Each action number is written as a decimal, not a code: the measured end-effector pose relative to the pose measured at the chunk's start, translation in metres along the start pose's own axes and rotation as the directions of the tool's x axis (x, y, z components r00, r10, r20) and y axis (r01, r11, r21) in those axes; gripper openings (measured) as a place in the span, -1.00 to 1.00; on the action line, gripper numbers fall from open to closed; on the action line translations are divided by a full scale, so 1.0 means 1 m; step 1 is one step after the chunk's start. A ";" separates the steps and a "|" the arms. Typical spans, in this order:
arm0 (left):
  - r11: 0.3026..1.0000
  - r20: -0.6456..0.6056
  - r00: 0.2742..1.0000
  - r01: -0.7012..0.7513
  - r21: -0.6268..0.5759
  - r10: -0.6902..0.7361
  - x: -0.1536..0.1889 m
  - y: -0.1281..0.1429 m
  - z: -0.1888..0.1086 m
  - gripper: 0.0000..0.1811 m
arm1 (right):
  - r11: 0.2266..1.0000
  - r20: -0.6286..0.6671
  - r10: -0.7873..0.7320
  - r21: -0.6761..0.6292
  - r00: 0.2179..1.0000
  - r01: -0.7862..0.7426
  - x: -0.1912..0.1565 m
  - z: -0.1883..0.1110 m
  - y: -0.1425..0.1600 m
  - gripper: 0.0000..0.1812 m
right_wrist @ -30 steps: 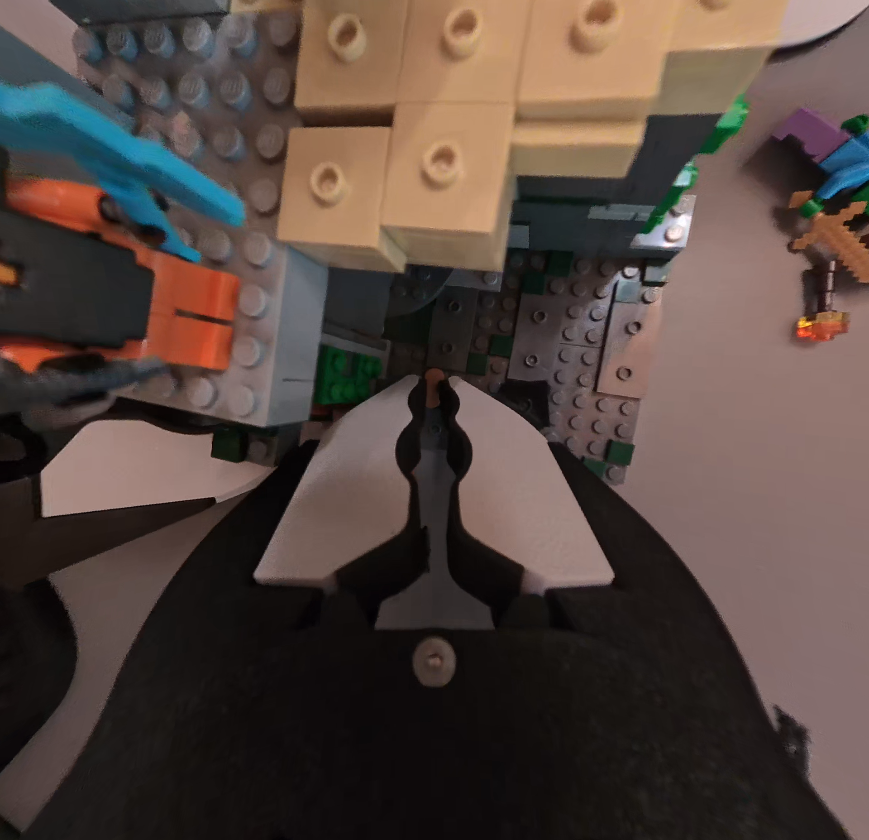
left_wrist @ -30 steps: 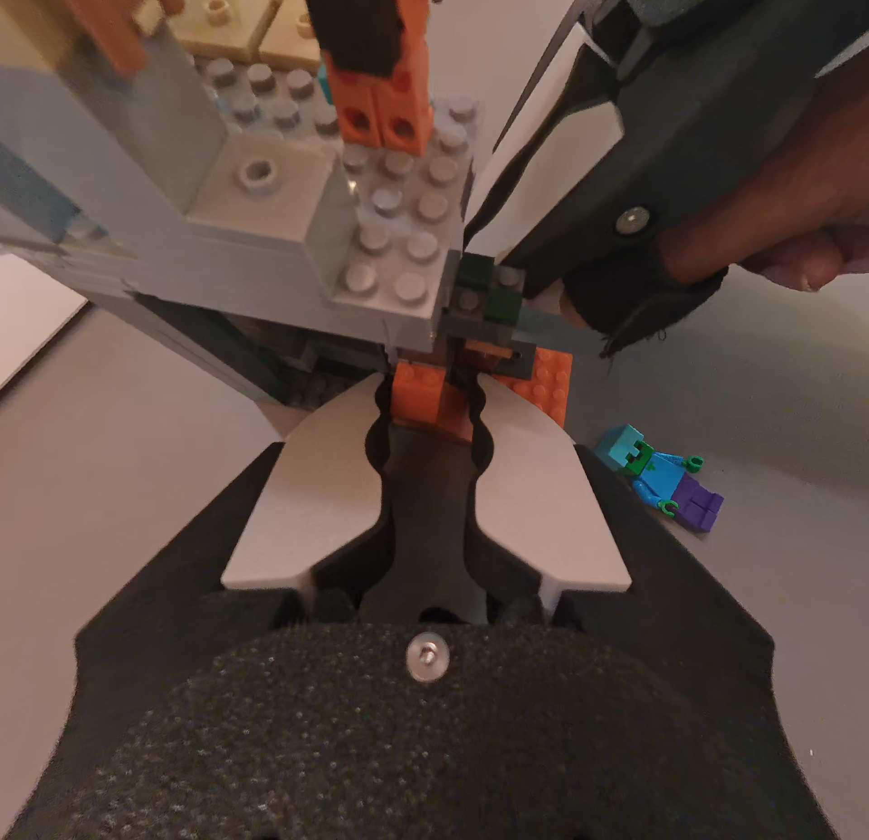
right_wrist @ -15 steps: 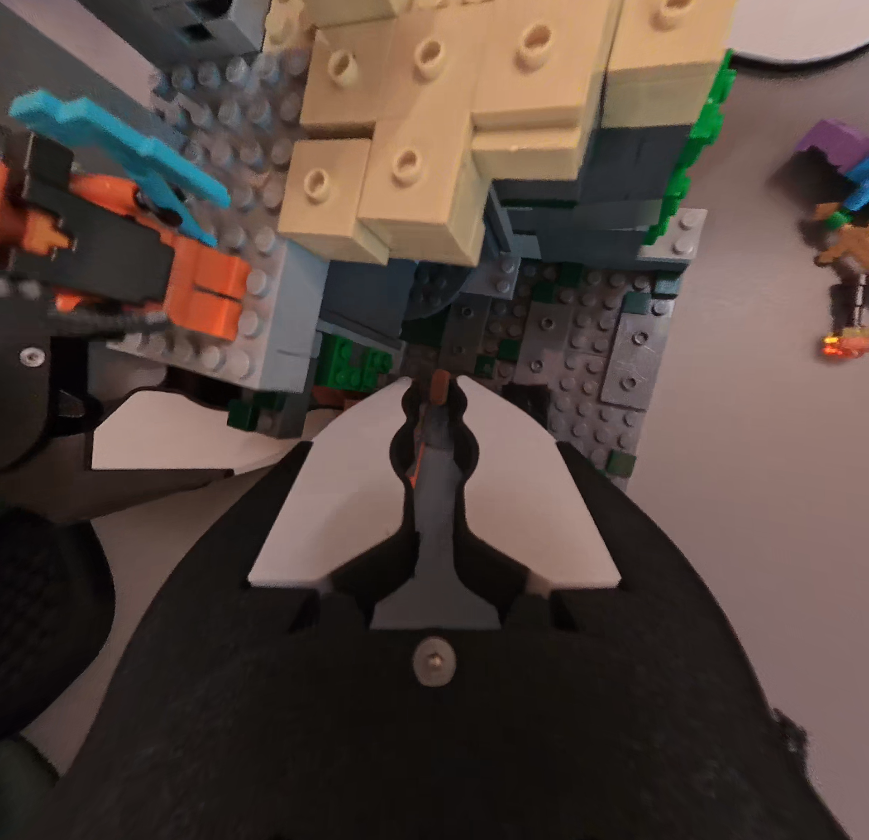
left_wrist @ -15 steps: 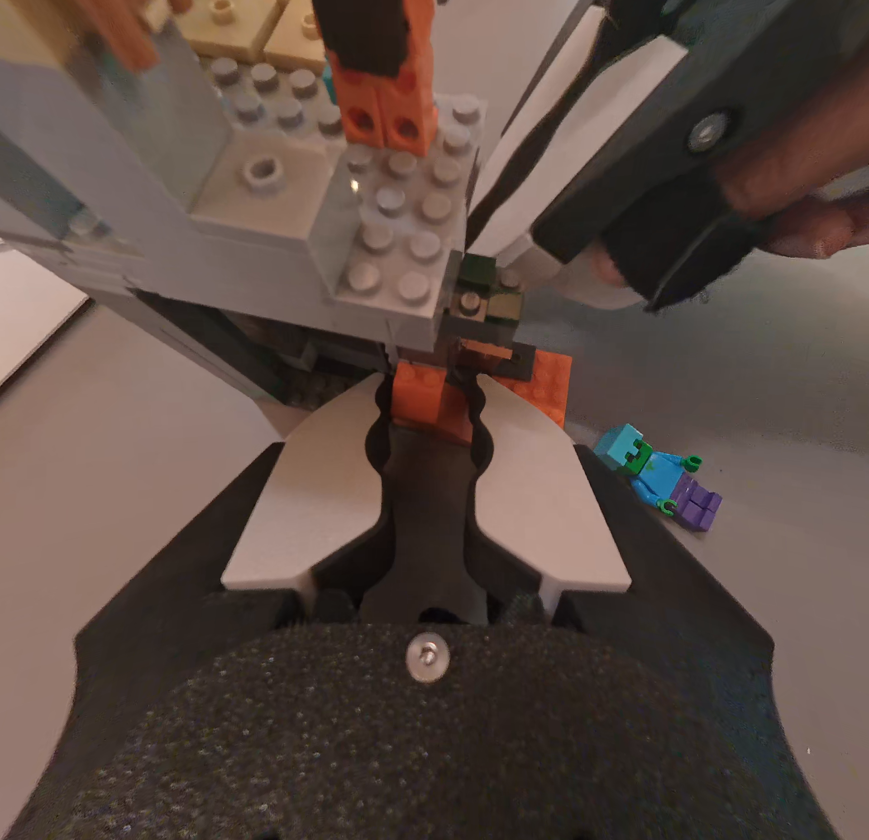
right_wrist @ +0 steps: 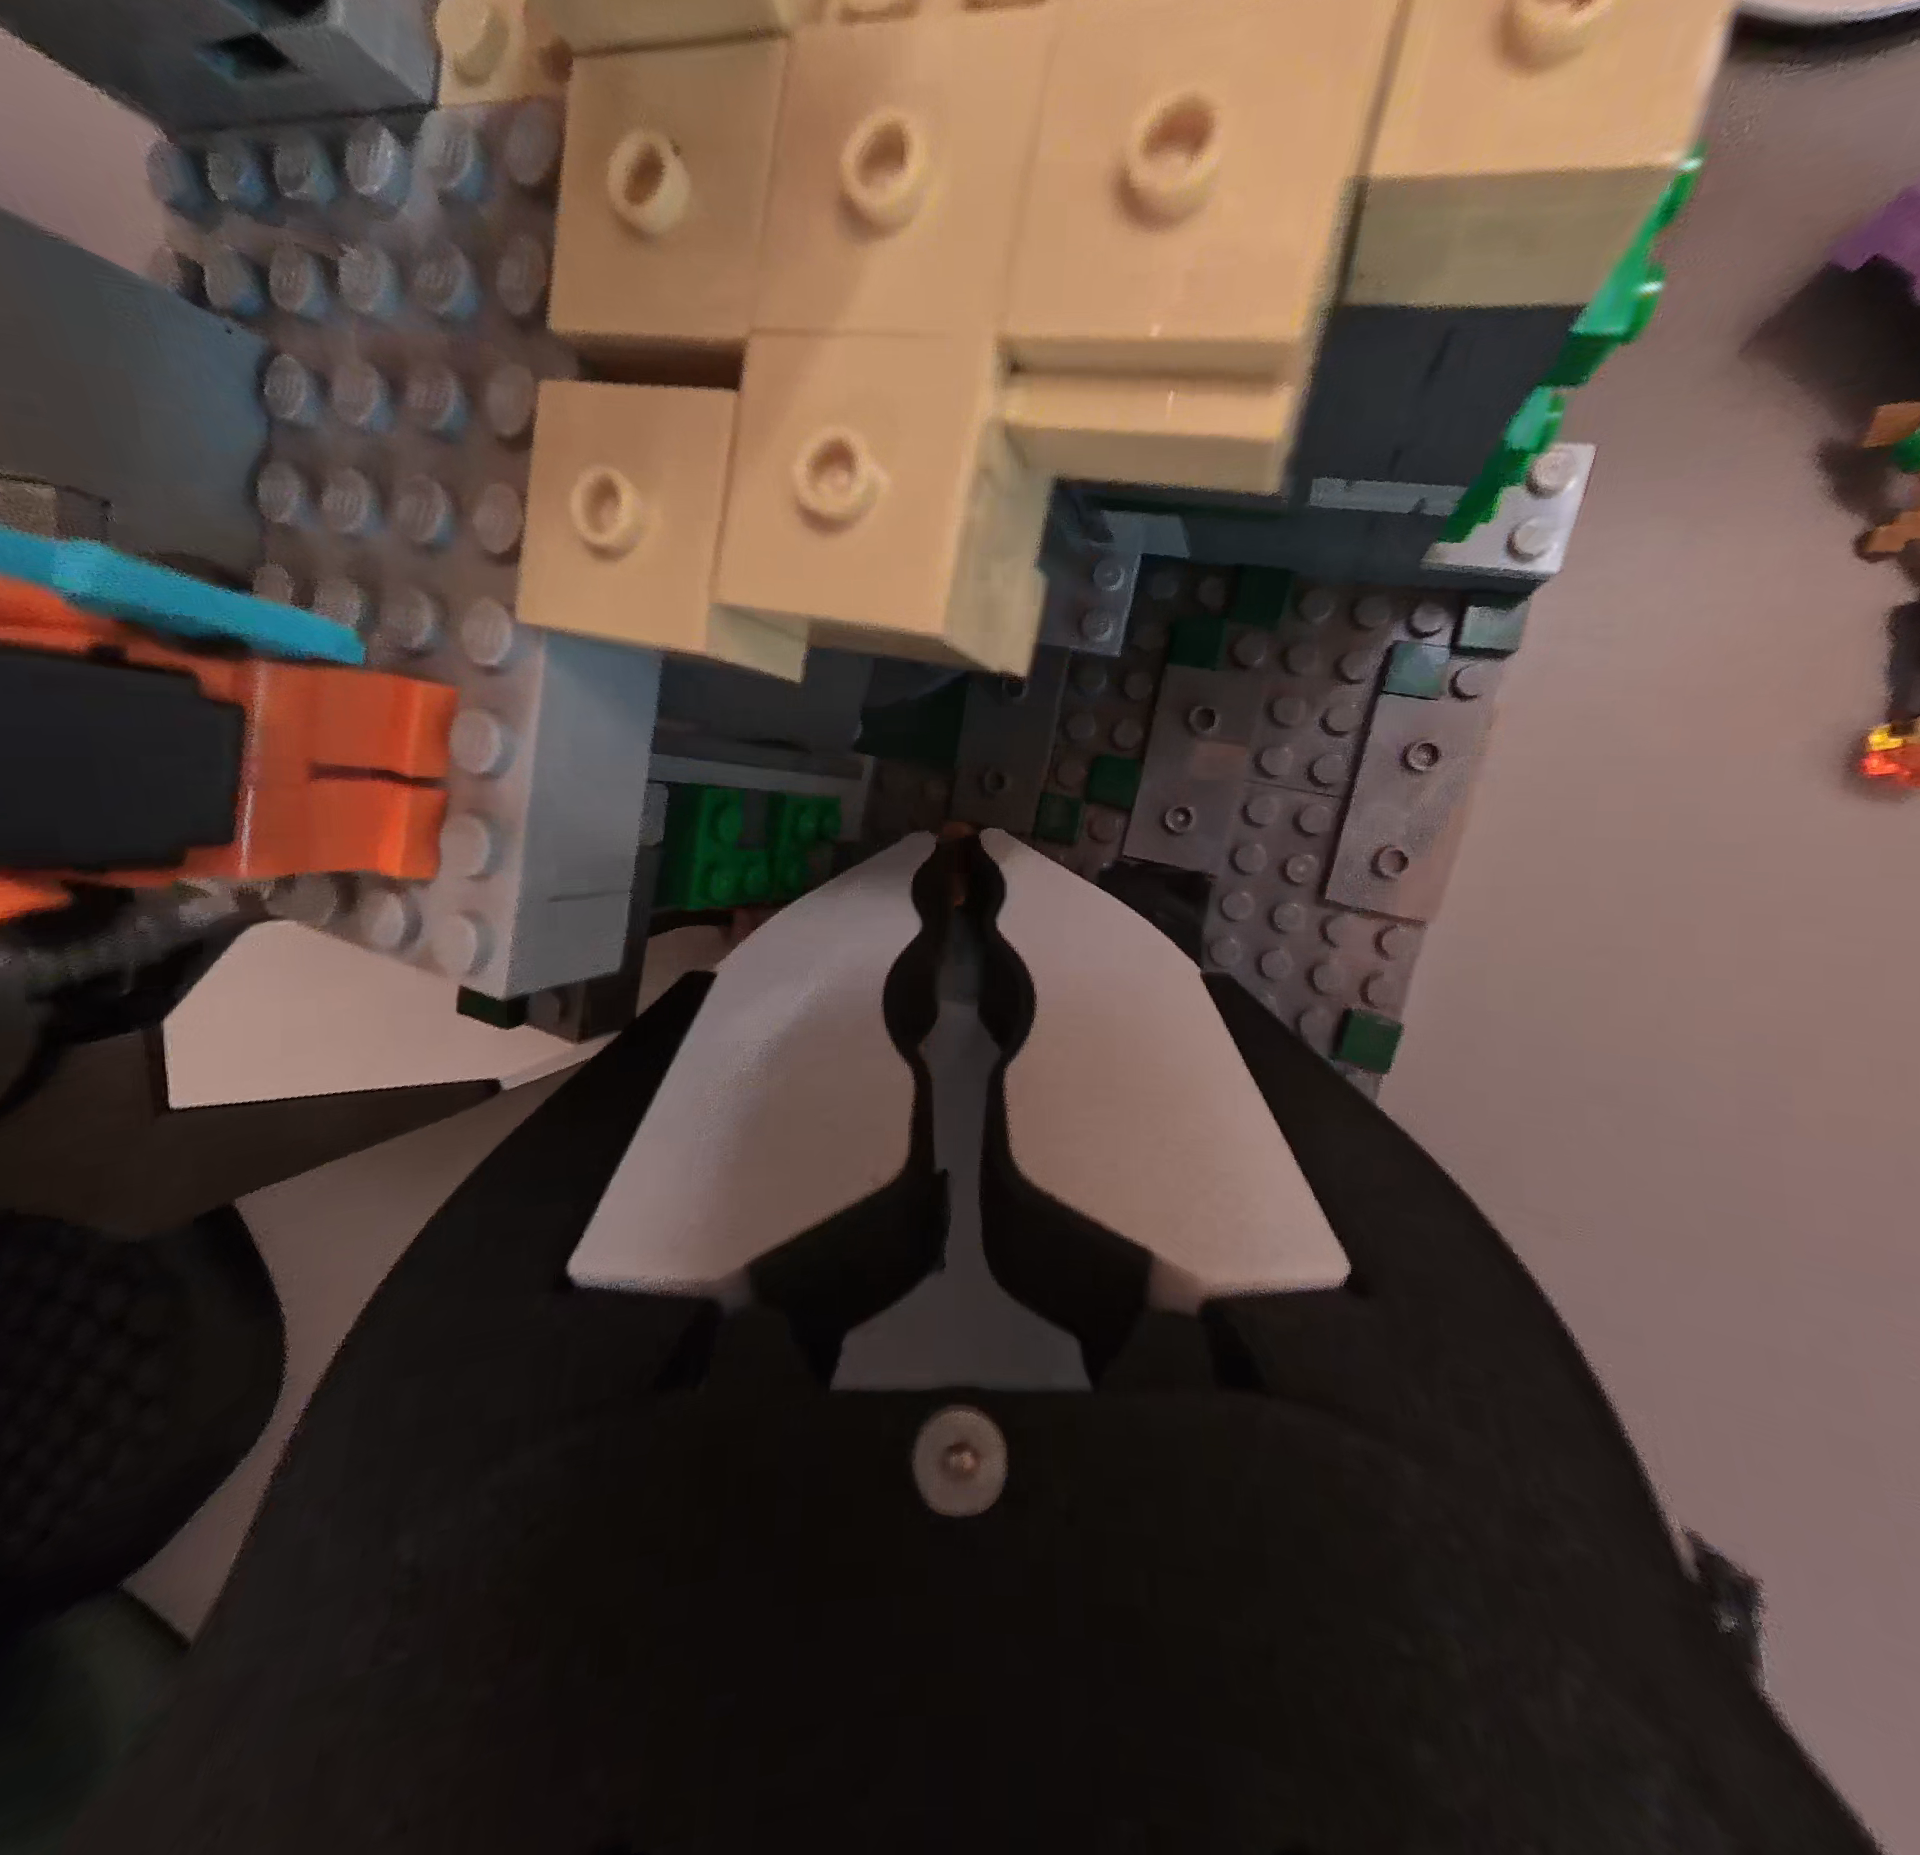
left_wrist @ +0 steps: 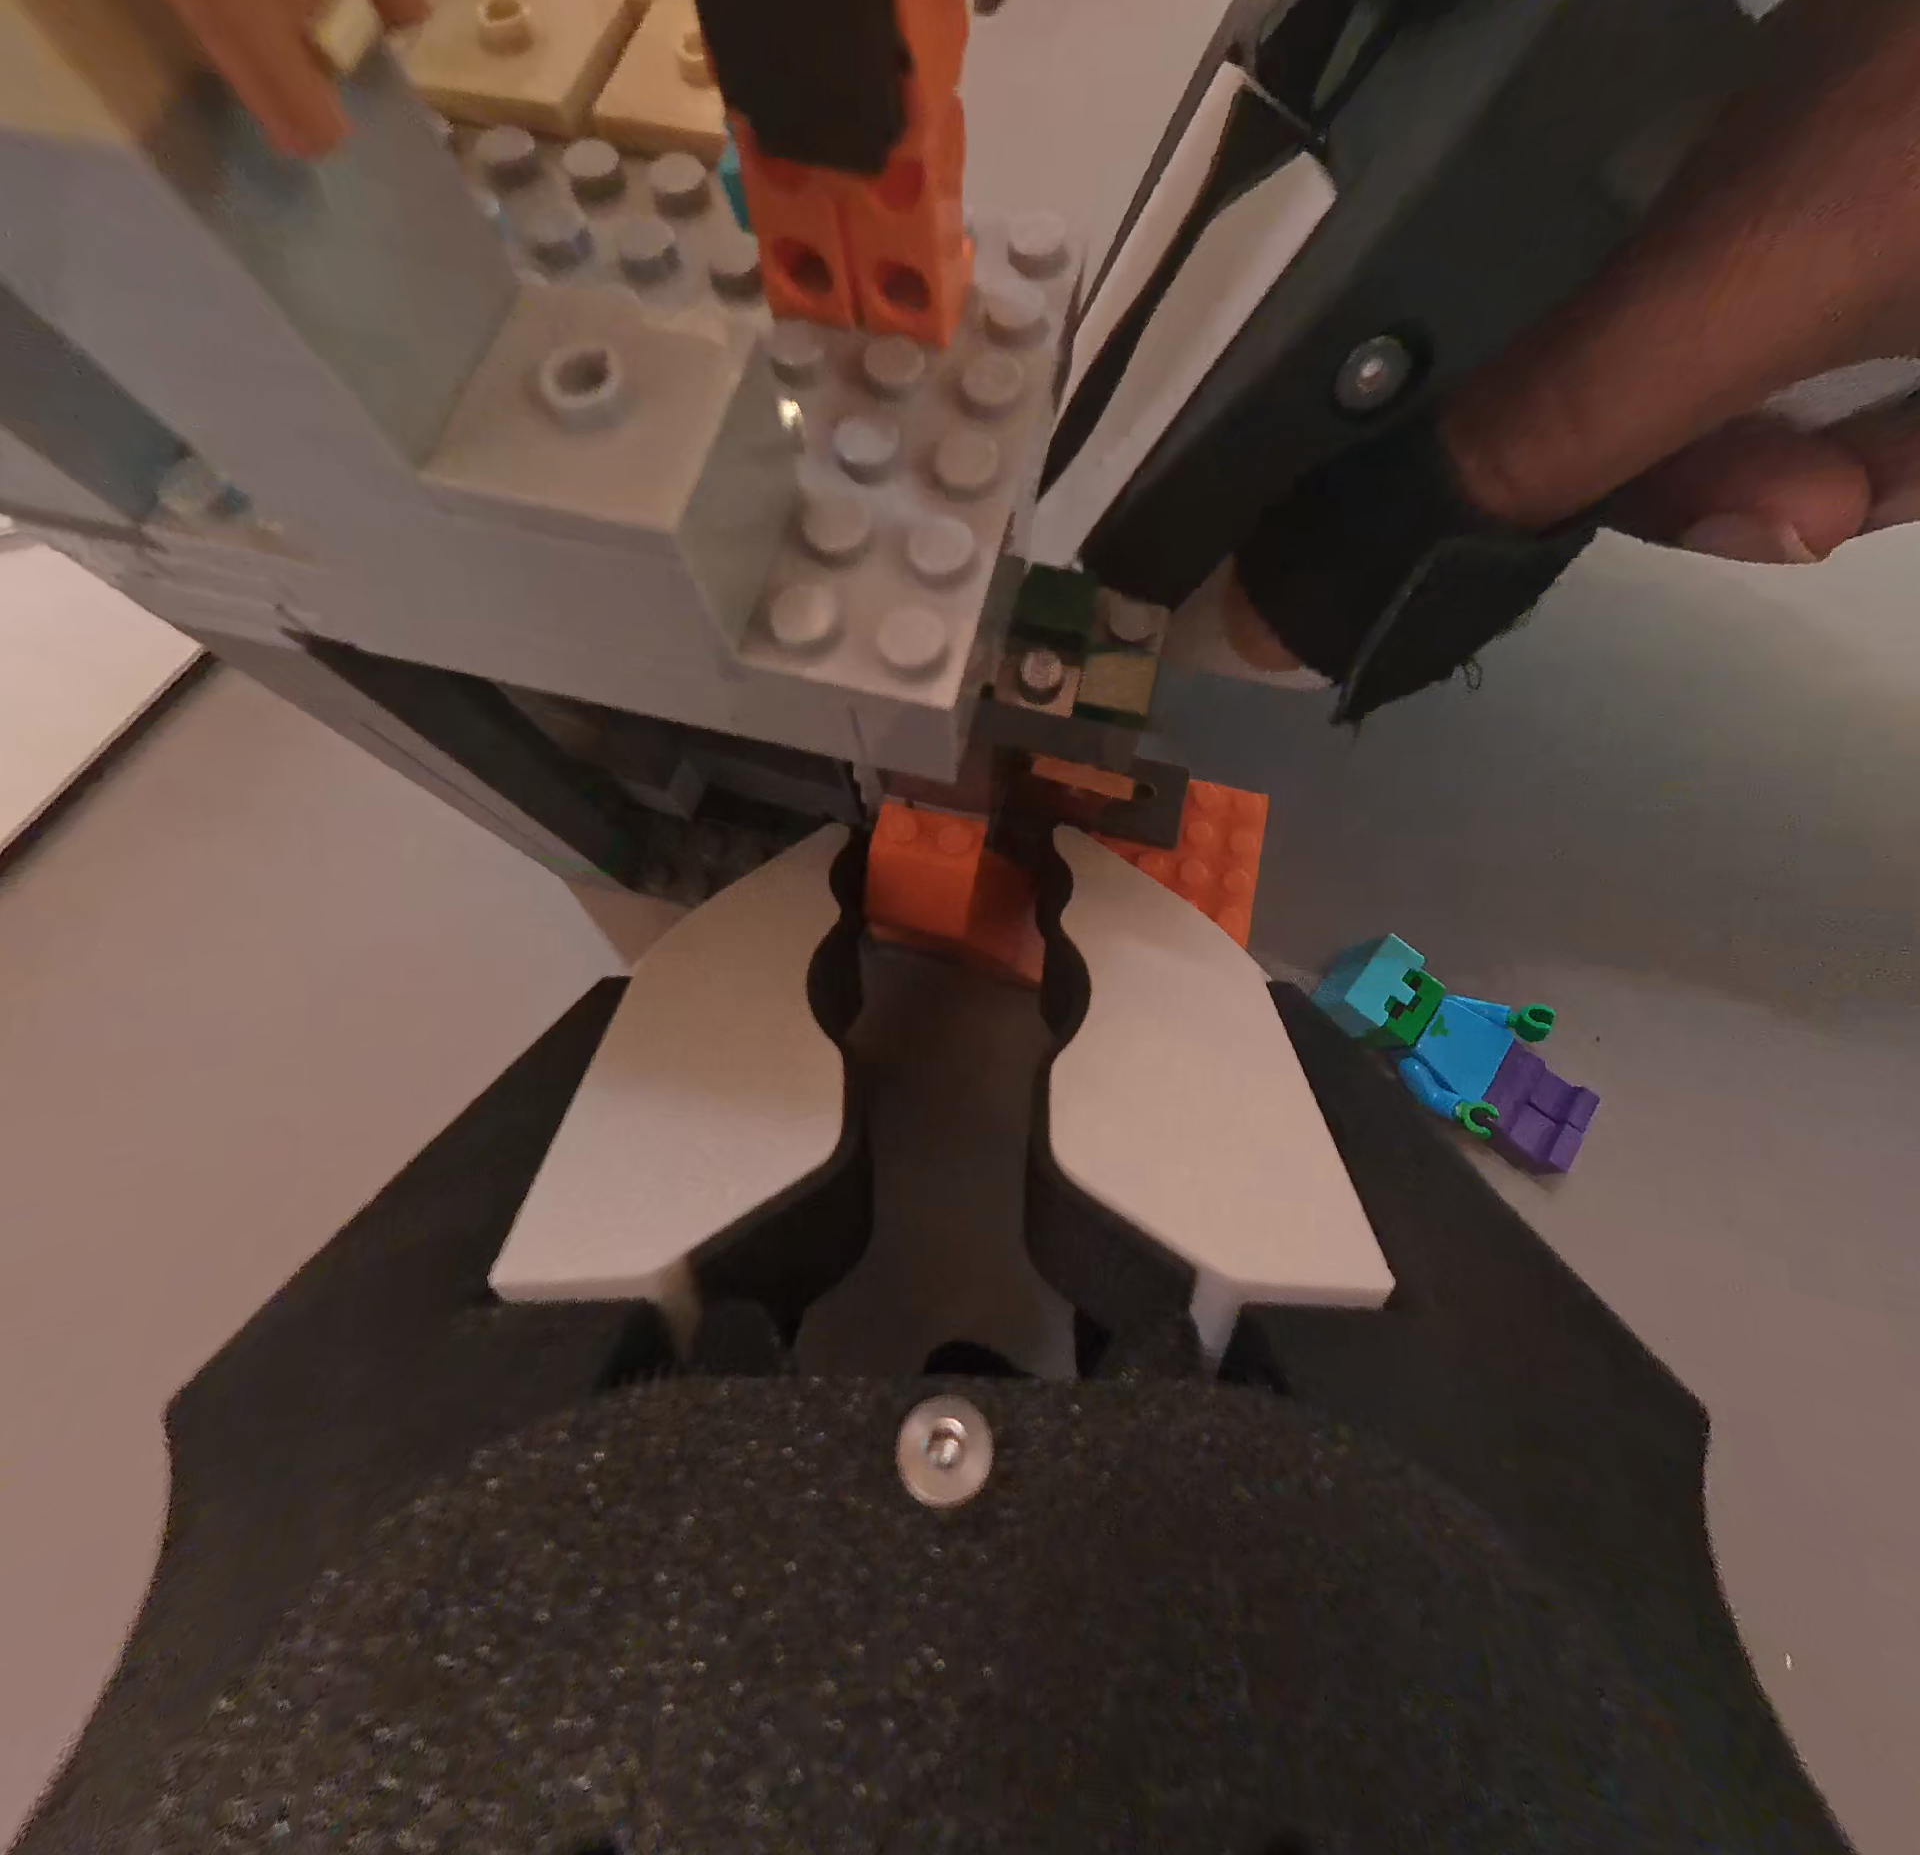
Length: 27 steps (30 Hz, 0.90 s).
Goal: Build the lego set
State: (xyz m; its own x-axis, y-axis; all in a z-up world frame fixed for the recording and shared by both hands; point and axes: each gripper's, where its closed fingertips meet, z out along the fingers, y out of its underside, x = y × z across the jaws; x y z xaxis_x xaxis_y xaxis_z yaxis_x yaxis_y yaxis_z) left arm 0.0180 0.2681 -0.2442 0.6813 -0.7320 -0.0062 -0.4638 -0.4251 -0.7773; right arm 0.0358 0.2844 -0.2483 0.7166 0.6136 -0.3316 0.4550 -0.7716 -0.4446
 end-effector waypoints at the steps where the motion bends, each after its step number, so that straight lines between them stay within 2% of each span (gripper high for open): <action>1: 1.000 -0.002 1.000 0.005 0.000 -0.005 0.000 0.000 0.000 -0.66 | 1.000 0.039 0.017 0.017 0.999 -0.018 -0.002 -0.001 -0.002 -1.00; 2: 1.000 -0.006 1.000 0.010 0.002 -0.010 -0.001 0.000 0.000 -0.66 | 0.998 0.124 0.055 0.030 0.991 -0.059 -0.011 -0.003 -0.003 -1.00; 3: 1.000 -0.004 1.000 0.014 0.001 -0.014 -0.001 0.000 0.000 -0.66 | 0.996 0.157 0.066 0.041 0.985 -0.074 -0.013 -0.004 -0.004 -1.00; 7: 1.000 -0.011 1.000 0.019 0.002 -0.019 -0.001 0.000 0.000 -0.67 | 0.987 0.181 0.087 0.117 0.980 -0.109 -0.005 -0.016 -0.010 -1.00; 13: 1.000 -0.014 1.000 0.021 0.003 -0.021 -0.001 -0.001 0.000 -0.67 | 0.993 0.135 -0.013 0.115 0.991 -0.003 -0.008 -0.023 -0.006 -1.00; 15: 1.000 -0.015 1.000 0.018 0.004 -0.018 -0.001 -0.001 0.000 -0.67 | 0.992 0.148 -0.037 0.125 0.988 0.019 -0.011 -0.024 -0.008 -0.92; 22: 1.000 -0.031 0.999 0.017 0.003 -0.017 0.000 -0.001 0.000 -0.67 | 0.975 0.097 -0.220 0.027 0.971 0.219 -0.003 -0.010 -0.005 -0.84; 27: 1.000 -0.042 0.999 0.018 0.003 -0.017 0.000 -0.001 0.000 -0.67 | 0.969 0.081 -0.242 -0.039 0.967 0.245 -0.004 -0.001 -0.004 -0.78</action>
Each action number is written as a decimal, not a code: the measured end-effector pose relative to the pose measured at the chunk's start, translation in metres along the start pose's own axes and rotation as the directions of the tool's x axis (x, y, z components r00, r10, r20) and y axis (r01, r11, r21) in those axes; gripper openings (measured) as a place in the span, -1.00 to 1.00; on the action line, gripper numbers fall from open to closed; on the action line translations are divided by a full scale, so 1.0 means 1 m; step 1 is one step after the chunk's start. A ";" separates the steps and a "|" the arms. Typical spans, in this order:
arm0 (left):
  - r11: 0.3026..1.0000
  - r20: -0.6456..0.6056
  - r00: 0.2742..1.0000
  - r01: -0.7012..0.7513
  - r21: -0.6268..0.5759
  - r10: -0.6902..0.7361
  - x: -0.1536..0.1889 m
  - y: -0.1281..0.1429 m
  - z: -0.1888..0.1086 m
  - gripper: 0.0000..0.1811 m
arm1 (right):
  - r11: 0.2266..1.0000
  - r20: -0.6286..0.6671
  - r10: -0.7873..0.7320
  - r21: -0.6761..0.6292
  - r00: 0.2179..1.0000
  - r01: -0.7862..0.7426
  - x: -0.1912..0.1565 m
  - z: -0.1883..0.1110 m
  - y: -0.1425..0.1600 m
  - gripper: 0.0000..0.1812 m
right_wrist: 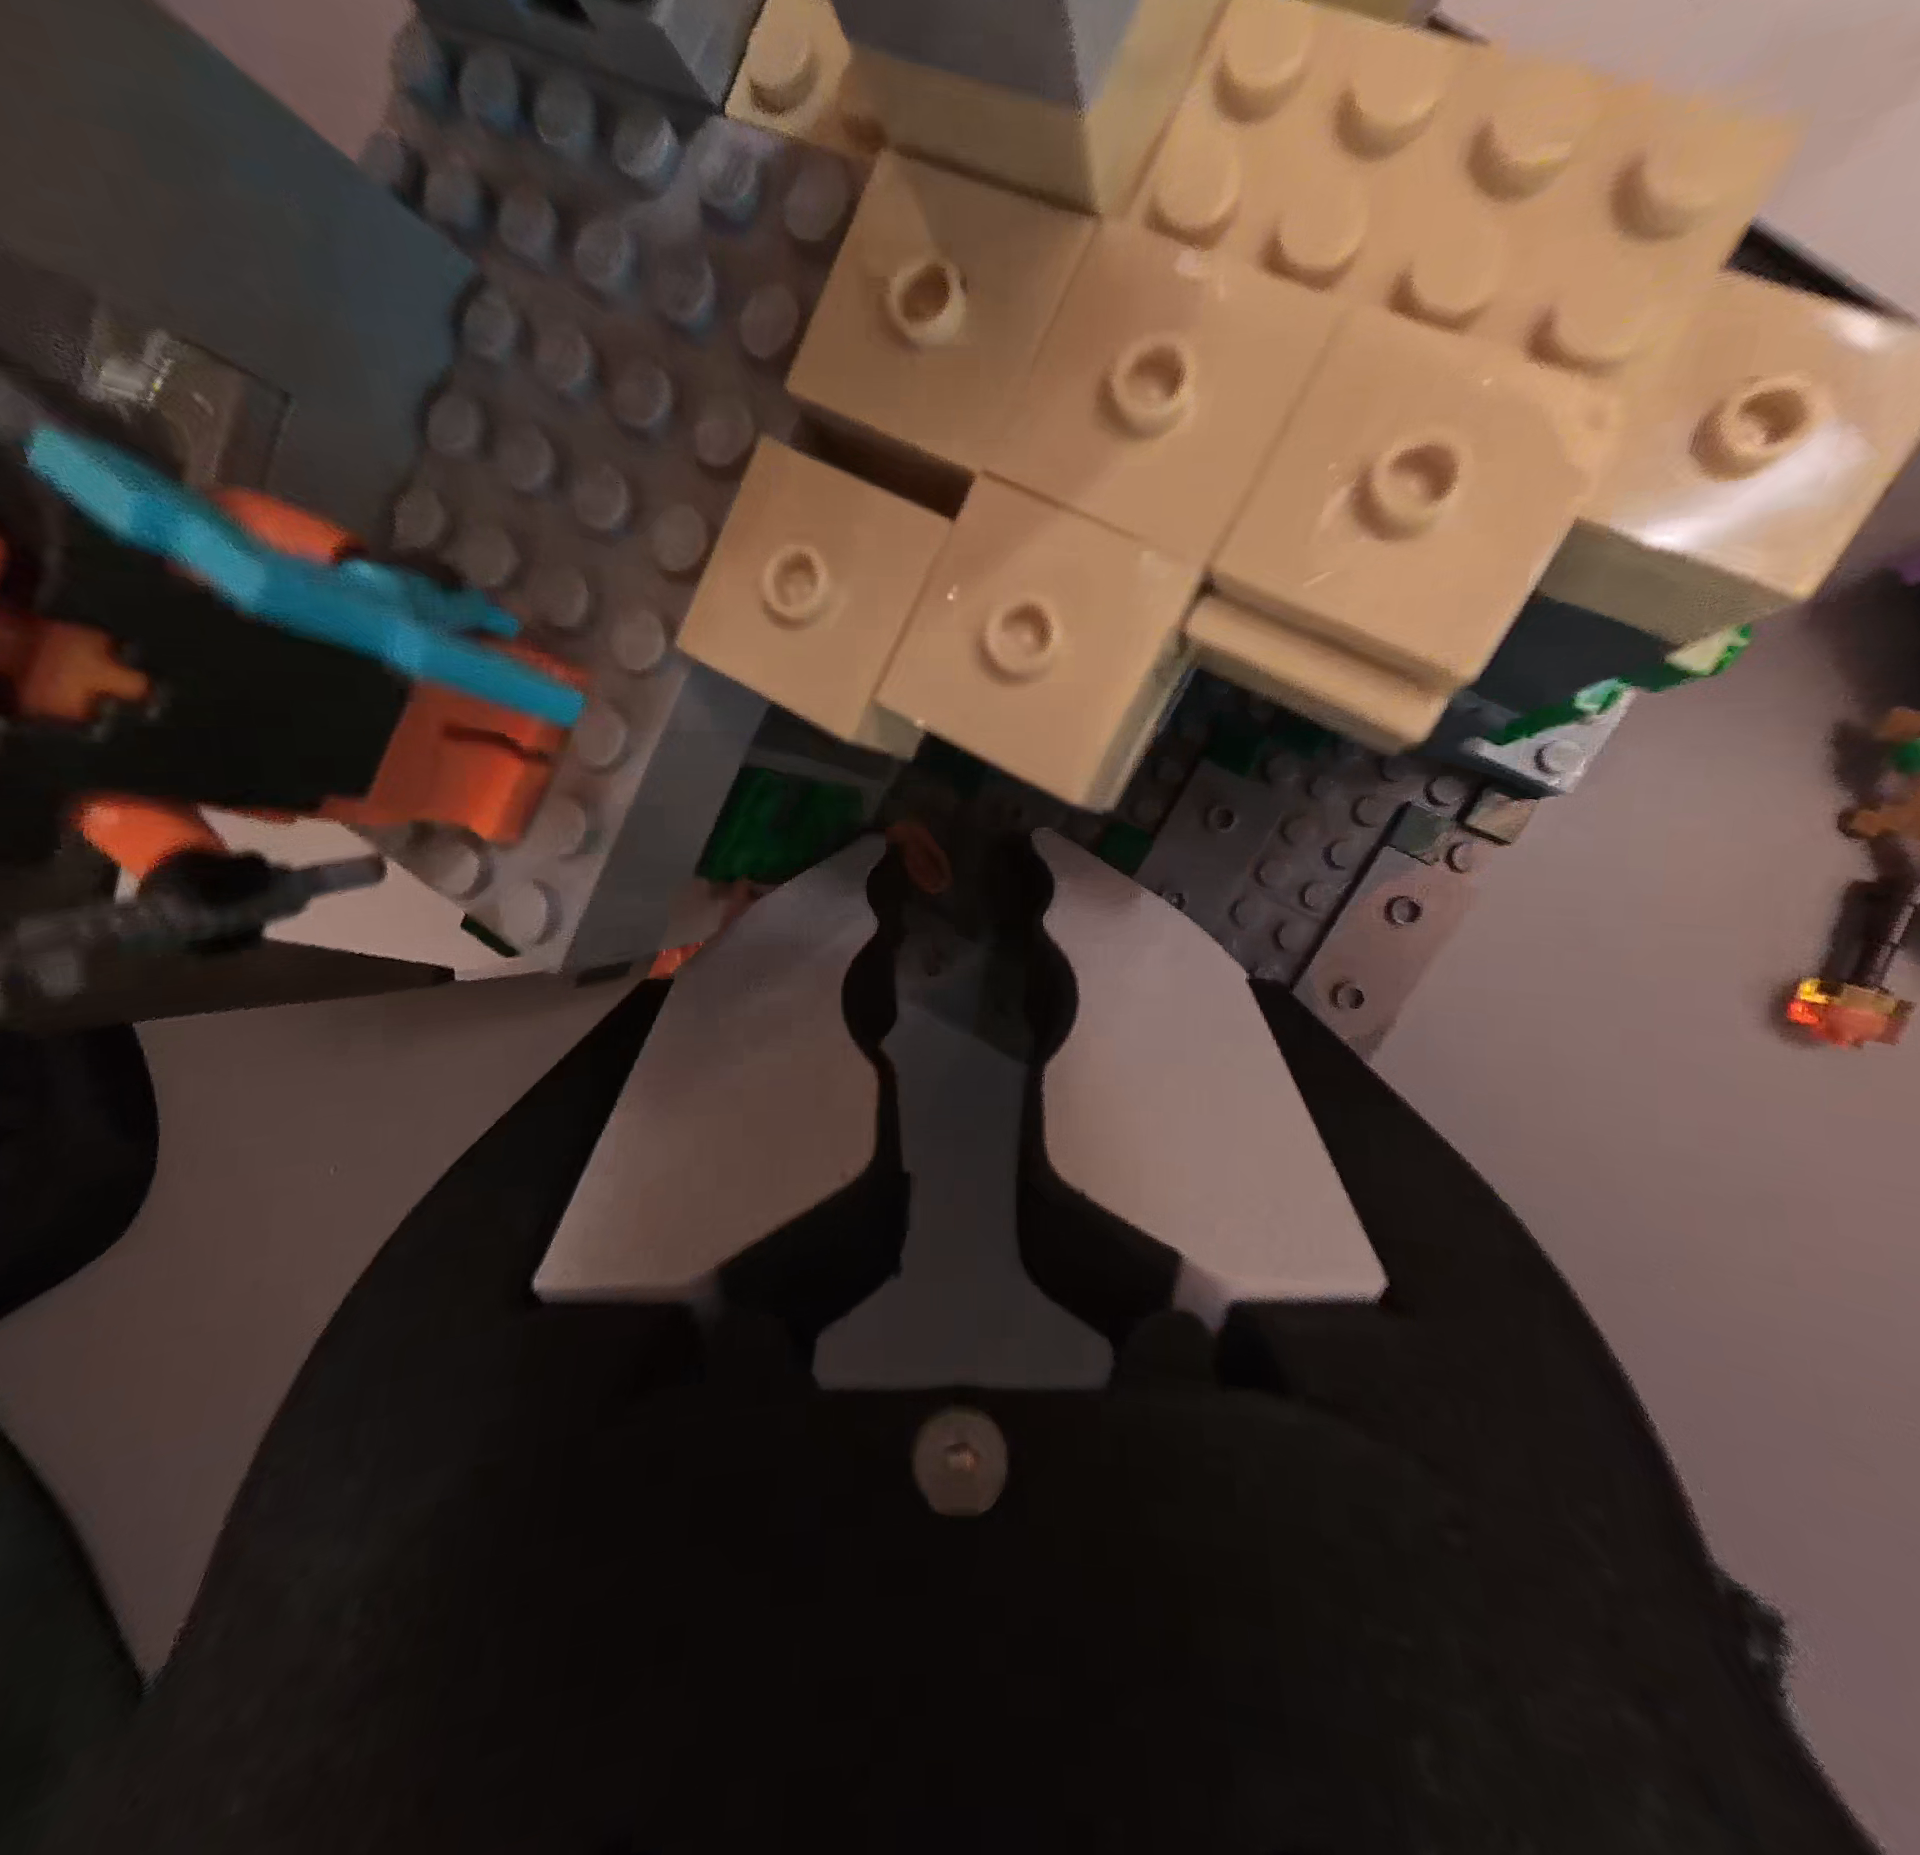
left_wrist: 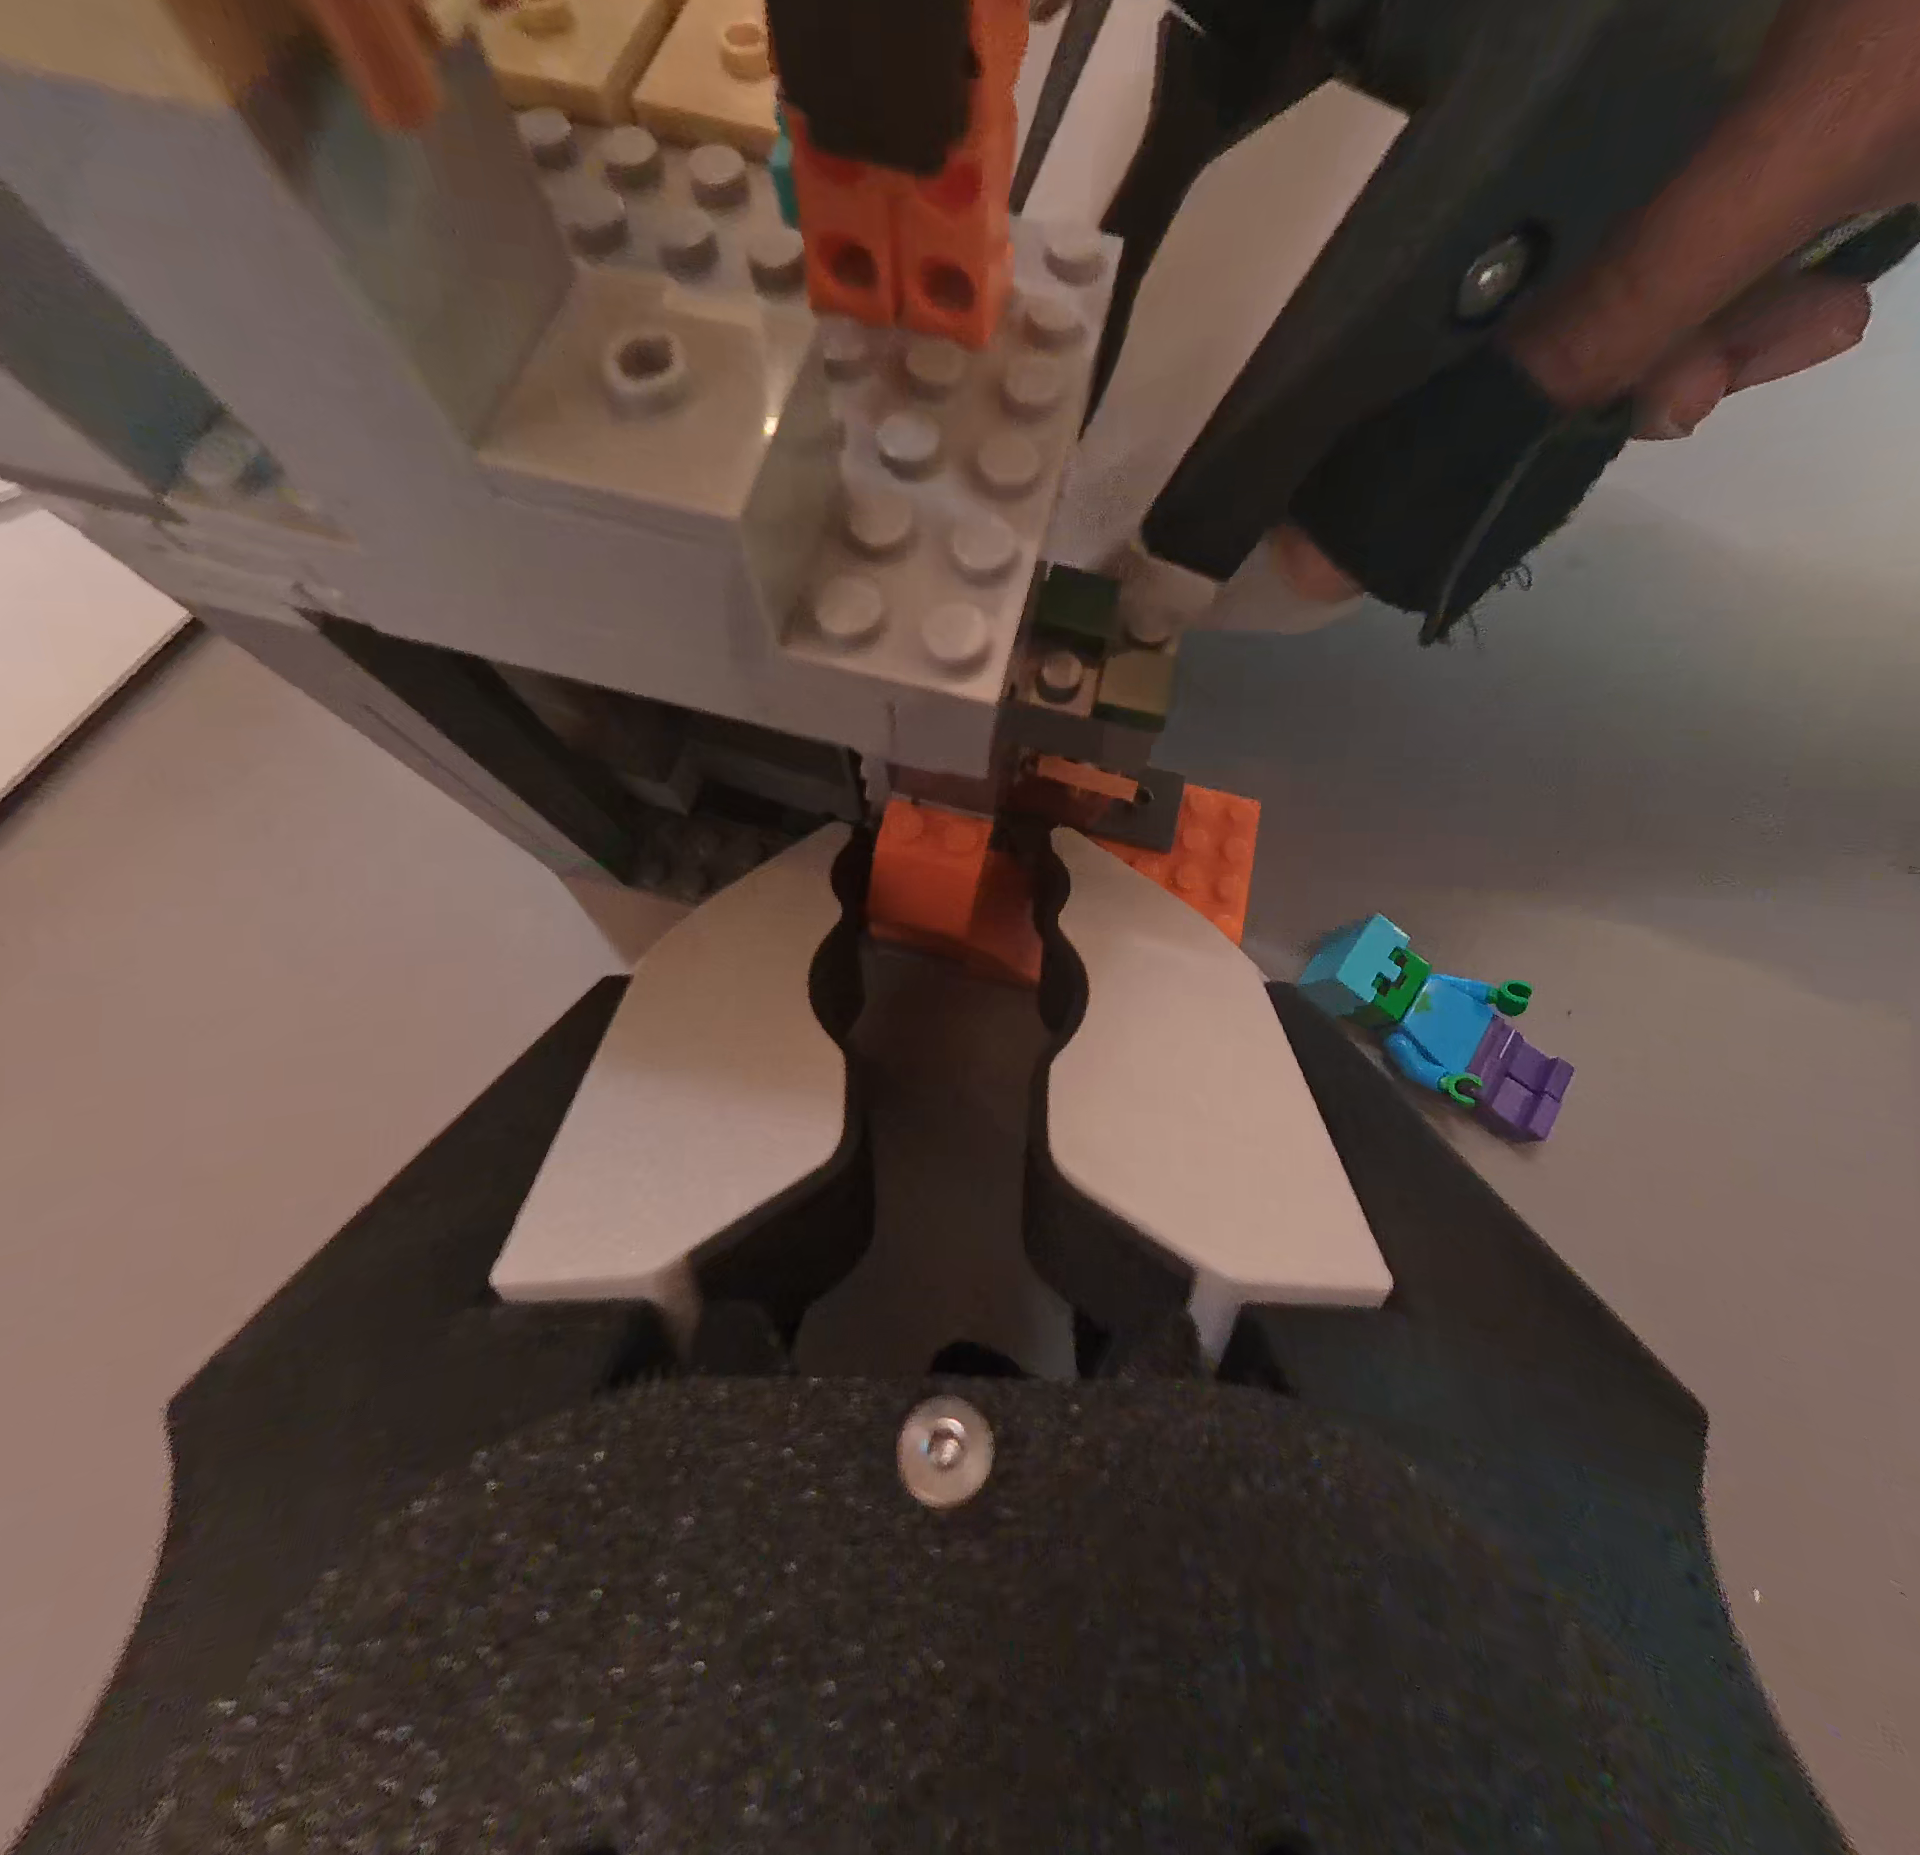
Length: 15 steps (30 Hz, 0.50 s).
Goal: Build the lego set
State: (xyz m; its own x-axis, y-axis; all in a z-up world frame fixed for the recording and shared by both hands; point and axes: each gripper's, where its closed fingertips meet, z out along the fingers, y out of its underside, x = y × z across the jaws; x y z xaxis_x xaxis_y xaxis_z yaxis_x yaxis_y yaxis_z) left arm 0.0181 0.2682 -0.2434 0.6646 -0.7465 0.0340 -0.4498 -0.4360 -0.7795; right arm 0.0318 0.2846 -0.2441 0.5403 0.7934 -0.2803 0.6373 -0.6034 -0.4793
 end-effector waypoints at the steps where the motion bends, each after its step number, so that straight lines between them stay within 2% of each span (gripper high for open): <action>1: 1.000 0.000 1.000 0.001 0.000 -0.001 0.000 0.000 0.000 -0.67 | 1.000 -0.007 0.007 -0.008 1.000 -0.007 0.000 0.001 0.000 -0.80; 6: 1.000 -0.006 1.000 0.008 0.001 -0.008 0.000 0.000 0.000 -0.67 | 0.999 0.004 0.030 -0.030 1.000 -0.030 -0.006 0.005 0.003 -0.94; 10: 1.000 -0.008 1.000 0.014 0.000 -0.014 -0.001 0.000 -0.001 -0.67 | 0.998 0.027 0.058 -0.029 0.998 -0.057 -0.007 0.005 0.002 -0.93; 15: 1.000 -0.019 1.000 0.015 -0.002 -0.015 -0.001 0.002 -0.002 -0.67 | 0.990 0.163 0.138 -0.017 0.977 -0.137 -0.014 0.005 0.002 -1.00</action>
